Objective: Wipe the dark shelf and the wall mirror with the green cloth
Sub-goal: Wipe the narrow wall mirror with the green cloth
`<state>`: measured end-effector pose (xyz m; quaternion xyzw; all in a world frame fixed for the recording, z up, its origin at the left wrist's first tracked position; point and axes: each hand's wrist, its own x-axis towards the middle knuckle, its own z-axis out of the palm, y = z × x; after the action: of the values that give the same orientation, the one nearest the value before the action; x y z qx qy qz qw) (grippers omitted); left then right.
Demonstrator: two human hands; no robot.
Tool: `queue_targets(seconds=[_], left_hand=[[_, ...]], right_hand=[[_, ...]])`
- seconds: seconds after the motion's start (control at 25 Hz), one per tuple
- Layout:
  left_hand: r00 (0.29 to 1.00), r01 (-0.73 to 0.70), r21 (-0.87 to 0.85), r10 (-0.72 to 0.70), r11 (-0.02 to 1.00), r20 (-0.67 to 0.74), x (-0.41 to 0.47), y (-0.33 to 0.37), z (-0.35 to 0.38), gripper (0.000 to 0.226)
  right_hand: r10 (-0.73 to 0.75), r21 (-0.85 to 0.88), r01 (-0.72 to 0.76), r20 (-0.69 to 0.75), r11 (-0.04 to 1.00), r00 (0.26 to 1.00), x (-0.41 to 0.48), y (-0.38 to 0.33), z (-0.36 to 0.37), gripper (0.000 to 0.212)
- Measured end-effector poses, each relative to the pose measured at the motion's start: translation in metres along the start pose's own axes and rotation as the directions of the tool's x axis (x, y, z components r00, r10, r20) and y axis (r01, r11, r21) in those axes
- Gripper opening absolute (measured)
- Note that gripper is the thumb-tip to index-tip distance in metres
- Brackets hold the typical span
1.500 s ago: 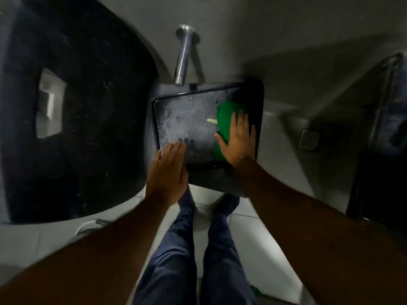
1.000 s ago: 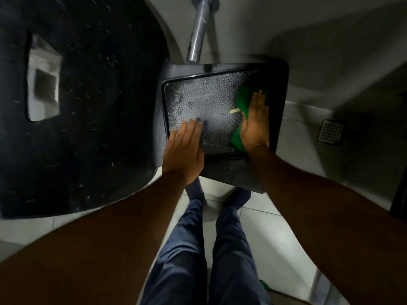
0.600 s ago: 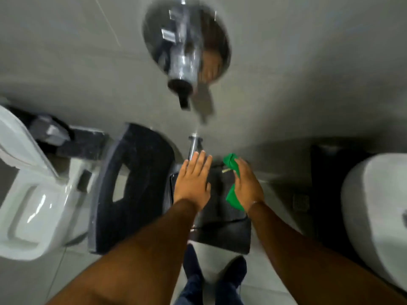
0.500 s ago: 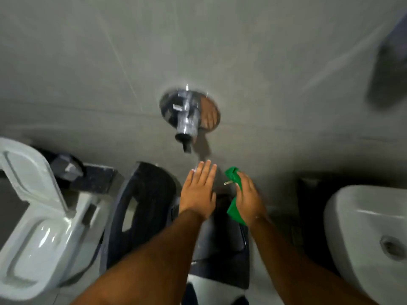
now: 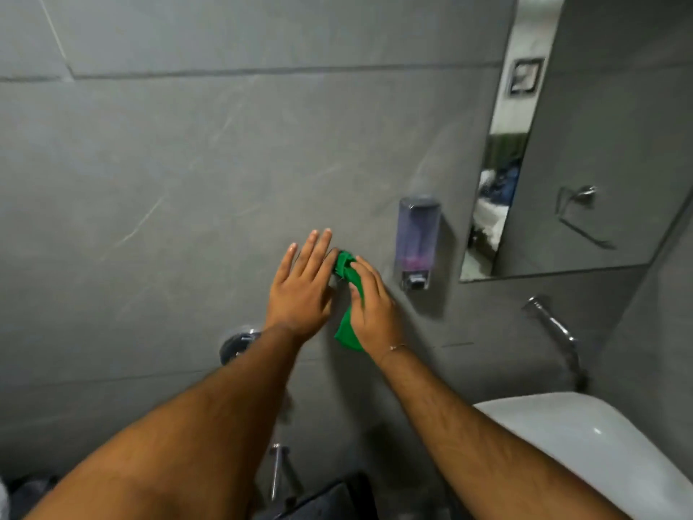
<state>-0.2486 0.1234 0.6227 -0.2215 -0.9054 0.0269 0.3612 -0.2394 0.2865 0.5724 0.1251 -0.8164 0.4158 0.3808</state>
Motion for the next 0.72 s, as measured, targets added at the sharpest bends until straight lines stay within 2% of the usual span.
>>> queue_targets(seconds=[0.08, 0.2, 0.32, 0.4, 0.48, 0.64, 0.72], left_hand=[[0.996, -0.033, 0.012, 0.034, 0.999, -0.078, 0.038, 0.004, -0.029, 0.076], [0.97, -0.043, 0.014, 0.045, 0.999, -0.239, 0.102, 0.017, -0.069, 0.075], [0.954, -0.088, -0.013, 0.081, 0.996, -0.288, 0.156, 0.045, -0.096, 0.077], [0.95, -0.113, 0.004, 0.109, 0.994, -0.294, 0.189, 0.062, -0.105, 0.08], [0.948, -0.121, 0.026, 0.123, 0.992, -0.292, 0.227, 0.077, -0.105, 0.083], [0.943, -0.062, -0.027, 0.049, 0.998, -0.33, 0.295, 0.104, -0.104, 0.084], [0.926, -0.027, -0.05, 0.006, 0.998, -0.377, 0.317, 0.114, -0.097, 0.084]], right_hand=[[-0.069, 0.019, 0.071, -0.09, 0.997, 0.994, 0.036, -0.026, -0.03, 0.041], [-0.09, 0.087, 0.128, -0.347, 0.988, 0.933, 0.078, -0.054, -0.077, 0.037], [0.143, 0.267, 0.012, -0.554, 0.964, 0.82, 0.107, -0.066, -0.125, 0.036], [0.282, 0.374, -0.065, -0.563, 0.925, 0.777, 0.128, -0.059, -0.159, 0.037], [0.344, 0.433, -0.078, -0.58, 0.898, 0.739, 0.146, -0.035, -0.194, 0.04], [0.254, 0.326, -0.013, -0.711, 0.945, 0.656, 0.157, 0.014, -0.226, 0.039], [0.222, 0.28, -0.029, -0.689, 0.959, 0.69, 0.157, 0.048, -0.217, 0.04]])
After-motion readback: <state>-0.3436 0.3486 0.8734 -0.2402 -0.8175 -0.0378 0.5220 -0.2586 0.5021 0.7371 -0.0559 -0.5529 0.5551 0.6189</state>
